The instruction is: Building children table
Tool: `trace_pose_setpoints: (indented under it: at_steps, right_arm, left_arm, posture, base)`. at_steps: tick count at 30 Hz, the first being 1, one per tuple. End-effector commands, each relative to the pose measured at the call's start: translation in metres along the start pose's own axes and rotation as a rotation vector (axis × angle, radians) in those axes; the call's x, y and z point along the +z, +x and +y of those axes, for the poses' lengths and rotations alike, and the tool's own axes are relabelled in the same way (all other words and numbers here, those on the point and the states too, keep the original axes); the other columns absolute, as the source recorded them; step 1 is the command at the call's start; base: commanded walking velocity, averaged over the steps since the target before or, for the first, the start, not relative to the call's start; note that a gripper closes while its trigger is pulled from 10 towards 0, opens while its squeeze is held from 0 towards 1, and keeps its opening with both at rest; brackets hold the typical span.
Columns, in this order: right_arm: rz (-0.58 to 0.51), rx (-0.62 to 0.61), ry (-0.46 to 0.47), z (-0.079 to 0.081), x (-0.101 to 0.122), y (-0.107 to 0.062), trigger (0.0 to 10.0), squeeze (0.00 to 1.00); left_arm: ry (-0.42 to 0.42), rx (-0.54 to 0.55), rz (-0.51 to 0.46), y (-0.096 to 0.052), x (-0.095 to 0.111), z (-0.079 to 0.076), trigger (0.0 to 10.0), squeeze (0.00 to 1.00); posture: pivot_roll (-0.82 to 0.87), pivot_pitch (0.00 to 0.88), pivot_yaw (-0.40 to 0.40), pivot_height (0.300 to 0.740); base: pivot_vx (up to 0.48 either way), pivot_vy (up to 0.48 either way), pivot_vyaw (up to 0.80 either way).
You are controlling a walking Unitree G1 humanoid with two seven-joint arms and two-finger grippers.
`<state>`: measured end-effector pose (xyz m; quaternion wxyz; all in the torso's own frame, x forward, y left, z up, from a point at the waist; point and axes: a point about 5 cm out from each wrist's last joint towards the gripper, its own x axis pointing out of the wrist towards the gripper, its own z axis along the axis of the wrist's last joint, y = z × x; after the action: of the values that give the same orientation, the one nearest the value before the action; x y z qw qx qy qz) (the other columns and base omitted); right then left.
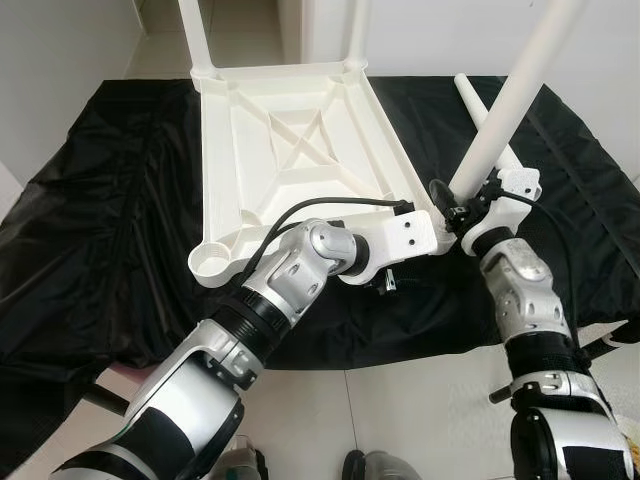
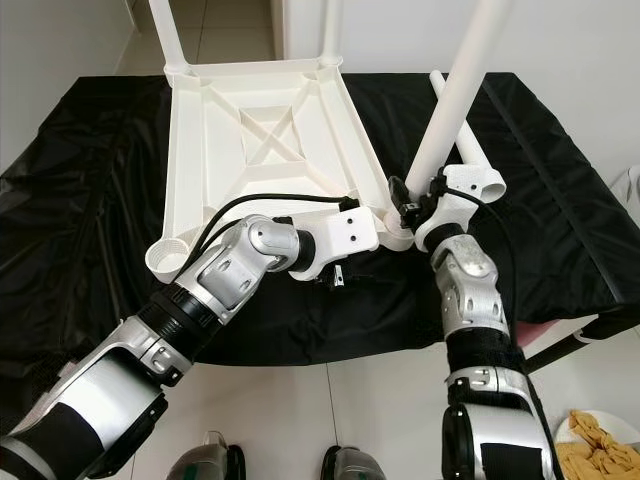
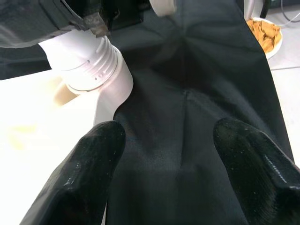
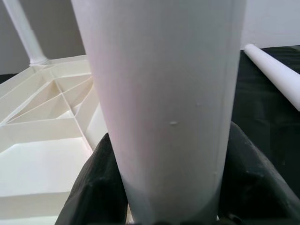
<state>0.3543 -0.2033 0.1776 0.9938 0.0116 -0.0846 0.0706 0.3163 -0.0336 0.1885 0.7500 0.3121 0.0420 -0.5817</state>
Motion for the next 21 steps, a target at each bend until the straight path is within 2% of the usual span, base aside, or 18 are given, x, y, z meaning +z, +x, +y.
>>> trace_pose_setpoints:
  at_steps: [1, 7, 9, 16, 18, 21]
  right_arm:
    - [0.061, -0.040, 0.063, 0.001, -0.015, -0.005, 10.0, 0.00]
    - [0.065, -0.103, 0.091, 0.004, -0.017, -0.006, 10.0, 0.00]
    - [0.062, -0.156, 0.114, 0.008, -0.018, -0.007, 10.0, 0.00]
    - [0.063, -0.215, 0.141, 0.015, -0.020, -0.010, 10.0, 0.00]
    - [0.070, -0.291, 0.169, 0.019, -0.021, -0.012, 10.0, 0.00]
    - [0.069, -0.334, 0.175, 0.021, -0.021, -0.013, 10.0, 0.00]
  left_arm:
    - [-0.017, 0.032, -0.007, -0.001, 0.002, 0.004, 10.0, 0.00]
    - [-0.041, 0.074, -0.021, -0.003, 0.004, 0.010, 10.0, 0.00]
    - [-0.089, 0.151, -0.031, -0.006, 0.005, 0.021, 10.0, 0.00]
    - [-0.134, 0.218, -0.044, -0.010, 0.005, 0.030, 10.0, 0.00]
    - [-0.170, 0.245, -0.053, -0.013, 0.005, 0.034, 10.0, 0.00]
    - [-0.184, 0.253, -0.057, -0.013, 0.005, 0.035, 10.0, 0.00]
  posture:
    - [0.03, 0.061, 0.006, 0.740]
    - [0.03, 0.057, 0.002, 0.740]
    - [0.03, 0.054, 0.002, 0.740]
    - [0.04, 0.057, 0.003, 0.740]
    - [0.04, 0.061, 0.004, 0.740]
    - [0.04, 0.063, 0.004, 0.740]
  base:
    - [0.000, 0.000, 0.00]
    - [0.000, 0.000, 0.00]
    - [0.000, 0.000, 0.00]
    - [0.000, 0.000, 0.00]
    - [0.000, 0.000, 0.00]
    - [0.000, 0.000, 0.00]
